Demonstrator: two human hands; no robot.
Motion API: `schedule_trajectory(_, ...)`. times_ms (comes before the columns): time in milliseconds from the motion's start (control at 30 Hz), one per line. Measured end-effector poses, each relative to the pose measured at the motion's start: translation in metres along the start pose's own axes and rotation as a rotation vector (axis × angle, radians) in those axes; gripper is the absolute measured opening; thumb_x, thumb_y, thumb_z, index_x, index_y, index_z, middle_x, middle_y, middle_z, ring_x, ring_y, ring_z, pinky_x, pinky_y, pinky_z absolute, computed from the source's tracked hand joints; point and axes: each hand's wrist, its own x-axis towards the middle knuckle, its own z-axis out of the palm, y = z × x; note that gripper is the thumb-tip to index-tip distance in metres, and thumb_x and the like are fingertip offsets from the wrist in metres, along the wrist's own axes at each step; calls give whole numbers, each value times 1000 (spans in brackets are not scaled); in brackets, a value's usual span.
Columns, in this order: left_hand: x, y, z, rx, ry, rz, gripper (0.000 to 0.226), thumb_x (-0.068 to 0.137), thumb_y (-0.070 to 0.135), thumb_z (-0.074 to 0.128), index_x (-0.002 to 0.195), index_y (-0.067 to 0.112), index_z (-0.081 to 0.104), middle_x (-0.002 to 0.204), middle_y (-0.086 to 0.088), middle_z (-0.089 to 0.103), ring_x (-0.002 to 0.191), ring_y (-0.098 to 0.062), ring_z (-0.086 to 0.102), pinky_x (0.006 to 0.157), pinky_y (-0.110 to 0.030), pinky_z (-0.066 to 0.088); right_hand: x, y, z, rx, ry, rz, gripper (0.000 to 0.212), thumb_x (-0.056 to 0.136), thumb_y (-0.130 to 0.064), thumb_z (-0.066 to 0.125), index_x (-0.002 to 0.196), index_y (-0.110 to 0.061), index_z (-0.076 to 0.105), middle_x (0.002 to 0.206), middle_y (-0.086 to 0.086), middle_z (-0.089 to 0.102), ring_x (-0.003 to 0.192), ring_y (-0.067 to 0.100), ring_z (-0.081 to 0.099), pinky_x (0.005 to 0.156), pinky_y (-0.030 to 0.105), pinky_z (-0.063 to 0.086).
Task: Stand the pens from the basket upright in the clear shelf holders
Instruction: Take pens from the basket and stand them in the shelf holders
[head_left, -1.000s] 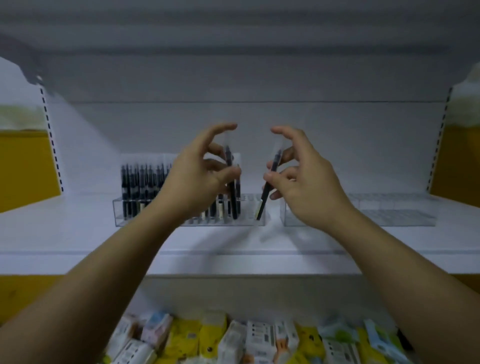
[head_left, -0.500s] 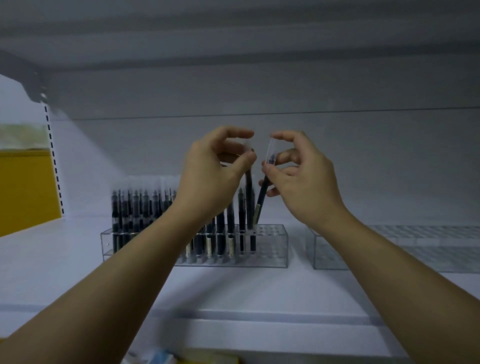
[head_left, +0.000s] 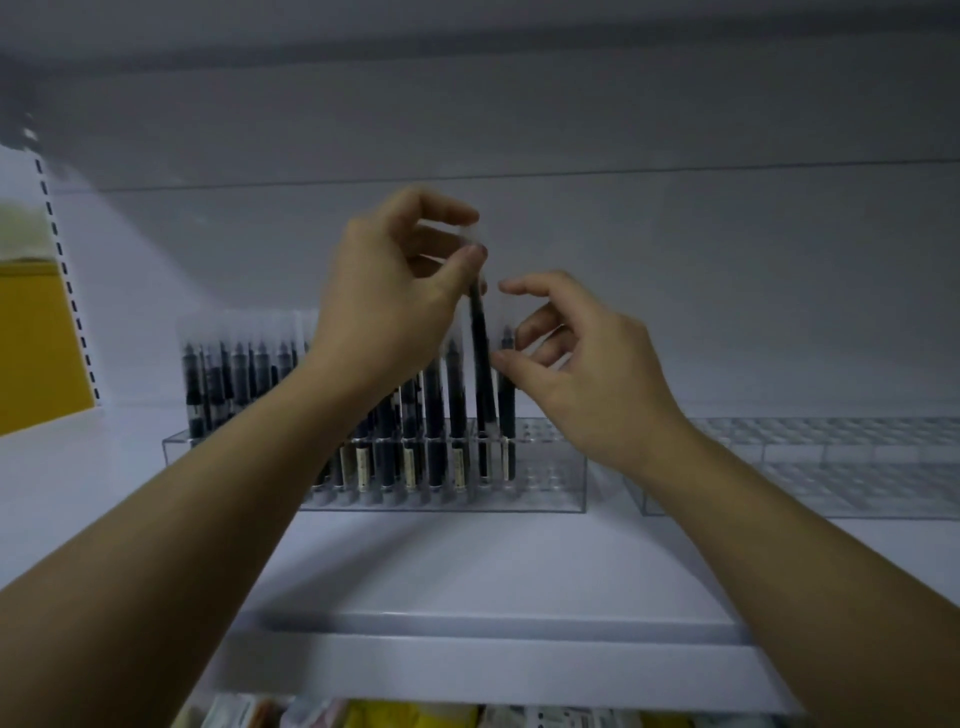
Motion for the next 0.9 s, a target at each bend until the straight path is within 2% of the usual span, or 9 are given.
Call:
schedule_trajectory(100,-1,-3,-1,-15,8,-14,18,90,21,64,105,28,57,90,8,72,78,-1,69,73,-25,58,-4,2,2,-49,8,-7,34,88,-25,69,118,-34,58,78,-14,60,68,1,59,59,9,47)
schedule_trajectory(233,0,-1,-1,-4,-2,2,17,91,21,64,105,29,57,90,8,71,77,0,69,70,-17,56,-12,2,7,-114,-15,-30,44,89,-26,66,128,-39,51,74,-14,58,67,6,58,61,21,50)
schedule_trajectory(367,0,1,0,62,-9,23,16,92,22,62,103,31,55,92,10,69,77,1,68,72,-23,58,-17,3,7,-154,-6,-45,48,90,-25,63,134,-39,47,74,-11,57,68,11,59,65,36,55)
schedule_trajectory(467,4,0,-1,123,-24,21,15,93,22,61,104,30,55,96,9,68,78,0,68,74,-26,58,-19,5,6,-161,1,-50,49,91,-24,61,135,-37,45,74,-10,57,67,14,58,66,40,55)
schedule_trajectory(633,1,-4,2,223,-95,-9,13,92,22,63,103,25,58,92,9,66,82,-1,65,74,-20,55,-21,6,6,-194,-12,-43,50,92,-27,58,139,-37,43,74,-9,57,66,10,57,65,35,53)
schedule_trajectory(767,-11,0,3,354,-146,67,11,89,28,65,97,31,57,87,25,57,88,14,55,73,-5,38,-23,7,4,-237,21,-45,48,94,-28,54,140,-35,43,75,-11,54,66,7,53,62,29,50)
schedule_trajectory(900,-12,4,1,393,-166,75,13,89,29,65,97,34,56,87,28,55,86,17,51,72,-4,33,-24,5,4,-283,23,-70,48,94,-28,54,141,-32,43,76,-13,50,65,2,50,58,15,36)
